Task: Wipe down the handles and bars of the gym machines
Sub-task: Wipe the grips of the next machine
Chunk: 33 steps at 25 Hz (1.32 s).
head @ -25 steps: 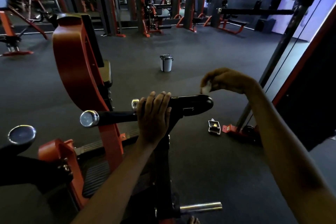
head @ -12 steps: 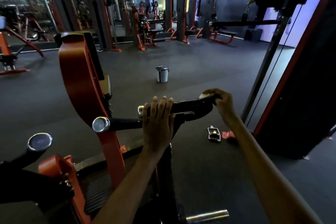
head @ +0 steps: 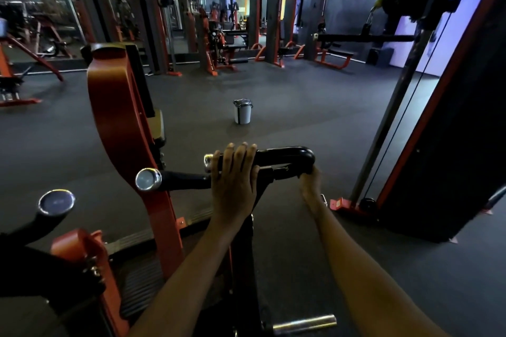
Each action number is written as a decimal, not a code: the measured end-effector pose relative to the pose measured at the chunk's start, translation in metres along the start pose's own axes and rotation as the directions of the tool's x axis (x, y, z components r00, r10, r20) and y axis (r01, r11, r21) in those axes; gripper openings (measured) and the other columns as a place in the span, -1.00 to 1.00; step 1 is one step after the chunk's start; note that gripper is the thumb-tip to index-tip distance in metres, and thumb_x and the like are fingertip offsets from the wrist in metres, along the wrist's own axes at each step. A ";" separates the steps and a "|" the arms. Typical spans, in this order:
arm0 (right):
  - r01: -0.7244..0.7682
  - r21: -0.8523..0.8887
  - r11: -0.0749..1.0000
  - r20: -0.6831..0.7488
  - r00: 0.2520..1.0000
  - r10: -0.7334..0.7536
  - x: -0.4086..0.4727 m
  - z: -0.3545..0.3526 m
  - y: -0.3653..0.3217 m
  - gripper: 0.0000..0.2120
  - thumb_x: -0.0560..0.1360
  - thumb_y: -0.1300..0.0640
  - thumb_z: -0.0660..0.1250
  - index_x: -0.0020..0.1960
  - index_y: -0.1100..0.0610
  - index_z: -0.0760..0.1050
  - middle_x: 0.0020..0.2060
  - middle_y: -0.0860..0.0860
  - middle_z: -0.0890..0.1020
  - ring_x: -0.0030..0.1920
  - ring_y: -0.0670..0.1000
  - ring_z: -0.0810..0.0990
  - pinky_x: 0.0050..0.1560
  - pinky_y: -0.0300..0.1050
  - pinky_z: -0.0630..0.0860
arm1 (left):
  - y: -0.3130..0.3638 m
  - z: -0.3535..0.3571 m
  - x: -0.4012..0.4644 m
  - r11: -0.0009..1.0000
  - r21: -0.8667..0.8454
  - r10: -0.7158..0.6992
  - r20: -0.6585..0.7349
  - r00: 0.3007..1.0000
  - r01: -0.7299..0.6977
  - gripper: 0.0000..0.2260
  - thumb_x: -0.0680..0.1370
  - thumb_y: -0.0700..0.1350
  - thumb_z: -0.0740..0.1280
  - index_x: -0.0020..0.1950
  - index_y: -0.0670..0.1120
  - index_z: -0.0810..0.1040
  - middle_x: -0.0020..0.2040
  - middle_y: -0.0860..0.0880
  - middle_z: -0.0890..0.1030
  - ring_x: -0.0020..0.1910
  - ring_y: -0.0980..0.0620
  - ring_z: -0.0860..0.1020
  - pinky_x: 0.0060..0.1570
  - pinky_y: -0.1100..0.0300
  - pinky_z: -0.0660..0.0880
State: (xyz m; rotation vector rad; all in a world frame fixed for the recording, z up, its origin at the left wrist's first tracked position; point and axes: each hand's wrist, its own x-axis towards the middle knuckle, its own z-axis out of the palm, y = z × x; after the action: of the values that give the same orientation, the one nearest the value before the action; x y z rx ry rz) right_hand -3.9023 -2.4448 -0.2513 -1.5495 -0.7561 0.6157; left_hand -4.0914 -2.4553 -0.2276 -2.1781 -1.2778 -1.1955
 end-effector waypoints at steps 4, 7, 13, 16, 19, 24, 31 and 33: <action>-0.227 -0.104 0.968 0.059 0.971 0.234 -0.036 0.027 -0.007 -0.76 0.57 0.42 0.08 -0.19 0.24 0.43 -0.17 0.21 0.56 -0.14 0.14 0.57 -0.15 -0.18 0.57 | -0.004 0.004 -0.002 1.000 0.000 0.018 -0.013 1.000 -0.018 -0.63 0.64 -0.03 0.08 0.42 -0.08 0.39 0.31 -0.09 0.49 0.37 -0.15 0.38 0.40 -0.09 0.17; -0.394 0.217 0.893 0.099 0.919 0.382 -0.053 0.015 -0.038 -0.82 0.60 0.30 0.09 -0.09 0.29 0.44 0.14 0.26 0.52 0.25 0.25 0.47 0.35 -0.01 0.33 | -0.005 0.007 0.000 0.999 0.009 0.034 -0.034 0.999 -0.034 -0.63 0.64 -0.02 0.08 0.42 -0.07 0.37 0.31 -0.08 0.50 0.36 -0.13 0.37 0.39 -0.08 0.17; -0.449 0.834 0.320 0.144 0.738 0.660 -0.048 -0.015 -0.072 -0.69 0.59 0.39 -0.01 0.24 0.32 0.38 -0.06 0.22 0.48 0.03 0.09 0.54 0.36 -0.14 0.34 | -0.006 0.013 -0.001 1.000 0.002 0.025 -0.061 0.998 -0.025 -0.64 0.65 -0.02 0.05 0.41 -0.07 0.37 0.31 -0.09 0.51 0.37 -0.13 0.35 0.40 -0.06 0.12; -0.407 0.912 0.051 0.275 0.700 0.659 -0.049 -0.025 -0.059 -0.58 0.61 0.30 0.09 0.45 0.30 0.17 0.35 0.21 0.37 0.37 0.18 0.36 0.42 0.00 0.23 | -0.006 0.013 -0.001 1.000 0.005 0.025 -0.064 0.998 -0.025 -0.62 0.67 -0.01 0.02 0.41 -0.08 0.40 0.32 -0.09 0.51 0.37 -0.13 0.35 0.42 -0.05 0.11; -0.499 0.798 0.338 0.241 0.778 0.579 -0.035 -0.029 -0.063 -0.58 0.58 0.27 0.18 0.41 0.31 0.23 0.33 0.30 0.39 0.33 0.26 0.39 0.33 -0.08 0.37 | -0.005 0.012 -0.001 1.000 0.005 0.029 -0.064 0.998 -0.029 -0.63 0.66 -0.02 0.03 0.40 -0.09 0.40 0.32 -0.10 0.51 0.37 -0.13 0.34 0.42 -0.05 0.11; -0.400 0.773 0.492 0.076 0.829 0.554 -0.028 -0.055 -0.062 -0.84 0.57 0.38 0.10 0.09 0.28 0.40 0.00 0.26 0.48 0.06 0.17 0.58 -0.06 -0.06 0.63 | -0.005 0.013 0.000 1.000 0.010 0.028 -0.075 0.997 -0.027 -0.63 0.64 -0.03 0.07 0.39 -0.10 0.41 0.30 -0.11 0.52 0.36 -0.14 0.35 0.40 -0.06 0.12; -0.368 0.370 0.853 0.188 0.929 0.320 -0.004 -0.027 -0.035 -0.72 0.52 0.41 0.09 -0.31 0.24 0.41 -0.58 0.02 0.37 -0.51 -0.05 0.31 -0.44 -0.23 0.29 | -0.003 0.008 0.000 0.999 0.002 0.032 -0.109 0.994 -0.032 -0.64 0.63 -0.06 0.12 0.37 -0.13 0.46 0.29 -0.12 0.52 0.35 -0.14 0.35 0.40 -0.05 0.14; -0.152 0.171 0.974 0.079 0.987 0.140 -0.010 -0.032 -0.044 -0.74 0.51 0.45 0.11 -0.21 0.27 0.52 -0.59 -0.09 0.47 -0.46 -0.08 0.41 -0.41 -0.28 0.34 | -0.002 0.009 -0.002 0.999 0.004 0.036 -0.104 0.994 -0.036 -0.63 0.64 -0.04 0.09 0.38 -0.12 0.45 0.30 -0.11 0.52 0.35 -0.15 0.36 0.40 -0.05 0.13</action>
State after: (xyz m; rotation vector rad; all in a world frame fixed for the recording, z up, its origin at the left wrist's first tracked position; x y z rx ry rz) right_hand -3.8899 -2.4711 -0.2041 -1.4350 -0.6225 0.8249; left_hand -4.0893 -2.4498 -0.2343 -2.0985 -1.1912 -1.2749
